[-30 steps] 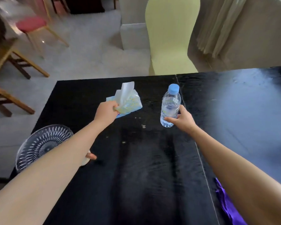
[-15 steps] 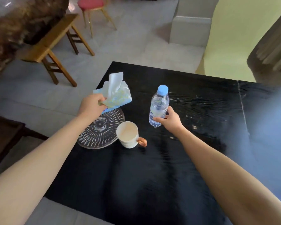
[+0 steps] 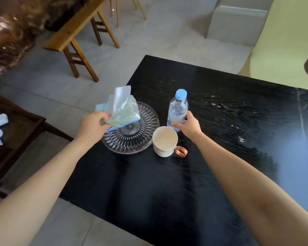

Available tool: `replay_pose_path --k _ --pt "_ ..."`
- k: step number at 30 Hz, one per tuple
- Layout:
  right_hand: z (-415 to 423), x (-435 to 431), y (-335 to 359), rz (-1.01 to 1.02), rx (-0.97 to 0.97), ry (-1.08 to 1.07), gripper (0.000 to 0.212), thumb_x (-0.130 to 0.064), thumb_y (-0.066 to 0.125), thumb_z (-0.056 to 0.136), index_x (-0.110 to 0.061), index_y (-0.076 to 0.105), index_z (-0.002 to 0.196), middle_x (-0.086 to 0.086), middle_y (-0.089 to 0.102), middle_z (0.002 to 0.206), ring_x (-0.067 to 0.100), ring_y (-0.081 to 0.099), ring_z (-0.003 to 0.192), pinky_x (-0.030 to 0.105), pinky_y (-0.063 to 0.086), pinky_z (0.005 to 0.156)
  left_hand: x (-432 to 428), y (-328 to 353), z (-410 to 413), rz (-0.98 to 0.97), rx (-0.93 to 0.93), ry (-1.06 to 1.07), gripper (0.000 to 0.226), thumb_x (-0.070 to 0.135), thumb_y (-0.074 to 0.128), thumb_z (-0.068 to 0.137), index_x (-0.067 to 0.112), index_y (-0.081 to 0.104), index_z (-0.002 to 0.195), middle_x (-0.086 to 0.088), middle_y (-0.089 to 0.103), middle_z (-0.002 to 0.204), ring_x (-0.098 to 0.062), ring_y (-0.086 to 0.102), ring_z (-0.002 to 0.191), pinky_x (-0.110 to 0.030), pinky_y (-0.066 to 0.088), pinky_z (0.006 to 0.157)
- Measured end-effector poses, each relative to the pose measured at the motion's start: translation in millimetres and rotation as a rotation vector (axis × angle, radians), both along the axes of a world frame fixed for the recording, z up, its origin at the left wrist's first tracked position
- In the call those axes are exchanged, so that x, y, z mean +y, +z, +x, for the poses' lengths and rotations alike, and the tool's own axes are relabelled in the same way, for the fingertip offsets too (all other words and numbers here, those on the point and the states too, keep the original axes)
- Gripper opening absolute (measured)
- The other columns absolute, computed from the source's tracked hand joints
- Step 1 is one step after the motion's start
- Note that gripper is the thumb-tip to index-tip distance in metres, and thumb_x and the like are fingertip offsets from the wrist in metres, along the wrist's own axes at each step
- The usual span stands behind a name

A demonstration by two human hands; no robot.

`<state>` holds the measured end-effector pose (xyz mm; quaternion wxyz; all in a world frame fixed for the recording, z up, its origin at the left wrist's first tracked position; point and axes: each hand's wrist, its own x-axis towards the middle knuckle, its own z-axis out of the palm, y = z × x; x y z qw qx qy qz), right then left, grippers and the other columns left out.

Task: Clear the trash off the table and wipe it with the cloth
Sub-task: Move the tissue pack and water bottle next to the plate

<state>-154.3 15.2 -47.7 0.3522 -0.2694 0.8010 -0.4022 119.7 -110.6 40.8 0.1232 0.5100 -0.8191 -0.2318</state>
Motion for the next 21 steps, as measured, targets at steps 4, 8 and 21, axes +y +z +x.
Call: replay_pose_path --k 4,8,21 --pt "0.1 -2.3 3.8 0.027 -0.092 -0.001 0.076 -0.018 0.078 0.072 -0.013 0.035 0.135 0.006 0.053 0.134 0.024 0.053 0.12 0.033 0.045 0.092 13.3 6.3 -2.8 -0.05 -0.017 -0.062 0.011 0.002 0.07 0.078 0.0 0.059 0.077 -0.008 0.067 0.12 -0.025 0.056 0.121 -0.031 0.04 0.095" --pt "-11.0 10.7 13.5 0.072 -0.219 0.035 0.087 -0.008 0.072 0.076 -0.013 0.021 0.146 0.006 0.033 0.151 0.026 0.035 0.137 0.037 0.037 0.103 40.3 16.6 -5.9 -0.1 -0.002 -0.193 0.009 -0.005 0.069 0.075 -0.002 0.063 0.082 -0.005 0.07 0.113 -0.025 0.059 0.115 -0.031 0.041 0.093" --pt "-42.2 136.5 144.5 -0.123 -0.347 0.006 0.043 -0.044 0.035 0.097 -0.013 0.063 0.107 0.01 0.07 0.102 0.022 0.068 0.089 0.034 0.058 0.076 143.3 49.1 -137.6 -0.128 0.121 -0.542 0.01 -0.007 0.058 0.076 0.001 0.06 0.081 -0.005 0.067 0.113 -0.023 0.053 0.117 -0.022 0.036 0.088"
